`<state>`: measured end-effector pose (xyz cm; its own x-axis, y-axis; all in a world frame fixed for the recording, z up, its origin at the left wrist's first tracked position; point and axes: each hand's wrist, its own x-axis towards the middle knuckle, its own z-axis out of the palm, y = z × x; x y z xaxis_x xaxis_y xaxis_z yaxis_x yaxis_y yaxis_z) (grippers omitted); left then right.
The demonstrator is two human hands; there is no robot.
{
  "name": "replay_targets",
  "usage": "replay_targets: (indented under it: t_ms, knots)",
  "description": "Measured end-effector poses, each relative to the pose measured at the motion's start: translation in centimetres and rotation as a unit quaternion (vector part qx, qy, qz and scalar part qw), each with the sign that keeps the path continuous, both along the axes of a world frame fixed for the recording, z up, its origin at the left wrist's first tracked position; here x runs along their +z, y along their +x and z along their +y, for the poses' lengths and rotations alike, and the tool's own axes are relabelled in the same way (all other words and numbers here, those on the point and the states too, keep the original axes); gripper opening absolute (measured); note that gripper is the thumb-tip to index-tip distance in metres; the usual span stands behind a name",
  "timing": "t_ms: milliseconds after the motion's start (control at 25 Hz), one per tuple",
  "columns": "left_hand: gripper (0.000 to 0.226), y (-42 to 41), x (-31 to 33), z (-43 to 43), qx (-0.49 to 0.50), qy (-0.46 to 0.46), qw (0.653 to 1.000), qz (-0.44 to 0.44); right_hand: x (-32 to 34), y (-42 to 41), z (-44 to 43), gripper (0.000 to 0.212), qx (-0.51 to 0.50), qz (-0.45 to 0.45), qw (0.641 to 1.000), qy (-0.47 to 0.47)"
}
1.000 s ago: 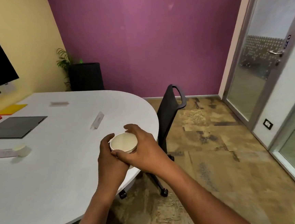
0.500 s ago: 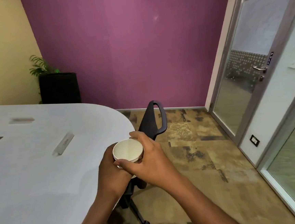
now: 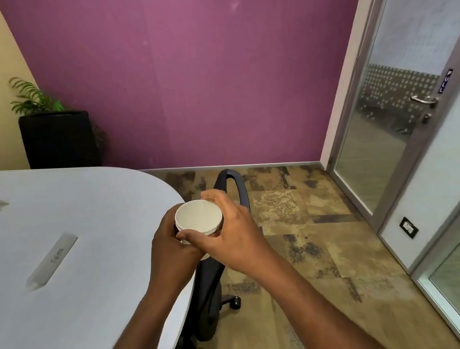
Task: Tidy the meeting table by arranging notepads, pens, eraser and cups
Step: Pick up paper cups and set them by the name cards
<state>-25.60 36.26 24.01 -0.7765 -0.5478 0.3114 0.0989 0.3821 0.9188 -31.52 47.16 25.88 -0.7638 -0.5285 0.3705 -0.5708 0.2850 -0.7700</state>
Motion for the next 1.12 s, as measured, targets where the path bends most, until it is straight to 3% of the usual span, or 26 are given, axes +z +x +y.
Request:
replay_targets:
  t_ms: [320,600,920,1120]
  knots:
    - [0.062,-14.7,-0.8,4.2,0.094,-0.007,0.995,0.02,-0.5,-16.5,3.3,0.077,0.088,0.048,0.995,-0.013]
    - [0.053,-24.8,-1.0,7.4,0.191,-0.008,0.982,0.009,-0.3,-28.9,4.5,0.08,0.198,0.033,0.978,0.054]
    - [0.055,-35.2,-1.8,3.8,0.272,-0.004,0.962,0.035,-0.9,-41.0,-0.7,0.077,0.311,0.074,0.945,0.073]
    - [0.059,-43.1,-1.4,-1.6,0.303,0.003,0.953,0.029,-0.3,-49.4,-6.9,0.079,0.354,0.039,0.931,0.074]
